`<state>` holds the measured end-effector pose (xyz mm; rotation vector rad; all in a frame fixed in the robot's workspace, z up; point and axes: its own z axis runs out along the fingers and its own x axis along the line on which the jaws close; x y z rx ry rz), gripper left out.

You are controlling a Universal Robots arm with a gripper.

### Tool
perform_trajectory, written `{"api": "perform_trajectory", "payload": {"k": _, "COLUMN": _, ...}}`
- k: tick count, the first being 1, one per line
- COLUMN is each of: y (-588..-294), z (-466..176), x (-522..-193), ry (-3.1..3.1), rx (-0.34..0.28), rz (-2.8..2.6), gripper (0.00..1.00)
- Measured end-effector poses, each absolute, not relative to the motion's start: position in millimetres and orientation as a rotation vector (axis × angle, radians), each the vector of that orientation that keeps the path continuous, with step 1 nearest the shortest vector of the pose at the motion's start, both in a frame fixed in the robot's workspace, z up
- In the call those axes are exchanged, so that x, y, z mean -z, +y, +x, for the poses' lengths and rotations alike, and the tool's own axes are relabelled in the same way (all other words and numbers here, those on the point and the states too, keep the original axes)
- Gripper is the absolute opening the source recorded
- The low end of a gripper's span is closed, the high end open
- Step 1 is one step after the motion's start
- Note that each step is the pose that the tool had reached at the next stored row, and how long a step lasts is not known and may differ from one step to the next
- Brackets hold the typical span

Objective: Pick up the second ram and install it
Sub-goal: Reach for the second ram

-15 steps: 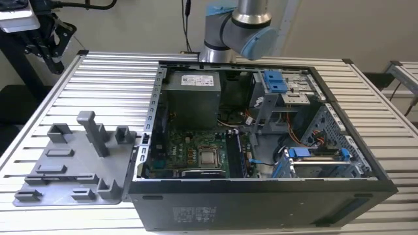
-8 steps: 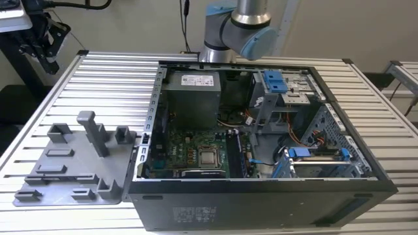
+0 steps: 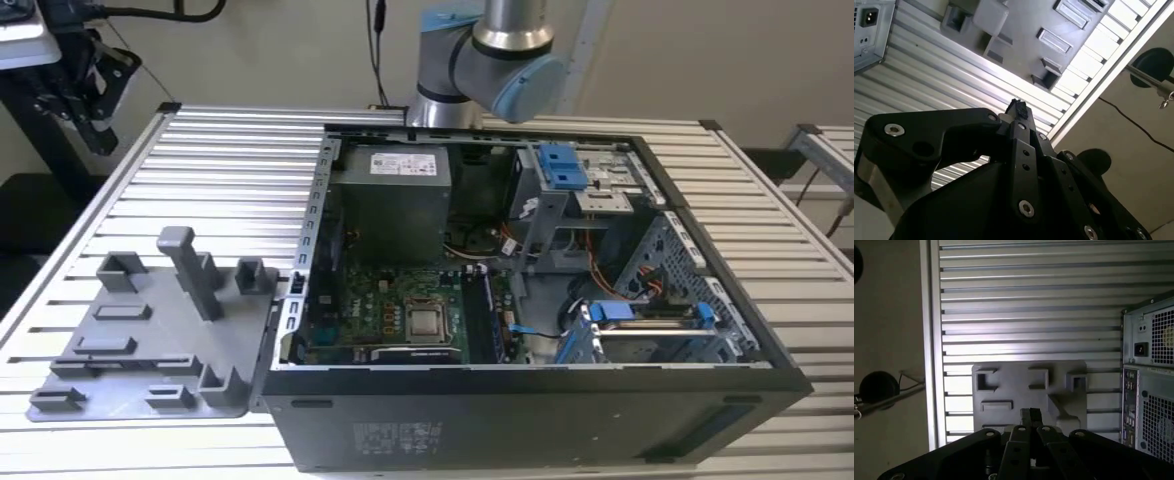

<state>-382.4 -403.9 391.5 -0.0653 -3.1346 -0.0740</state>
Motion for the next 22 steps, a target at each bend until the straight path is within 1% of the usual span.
{"api": "perform_trajectory", "payload": {"k": 15, "y": -437, "z": -385, "x": -389, "ry": -3.135, "rx": 0.074, "rz": -0.065, "gripper": 0.11}}
{"api": "perform_trajectory", "payload": {"k": 22, "y": -448, "z": -386, "x": -388, "ry": -3.135, "rx": 0.074, "rz": -0.065, "gripper": 0.11}}
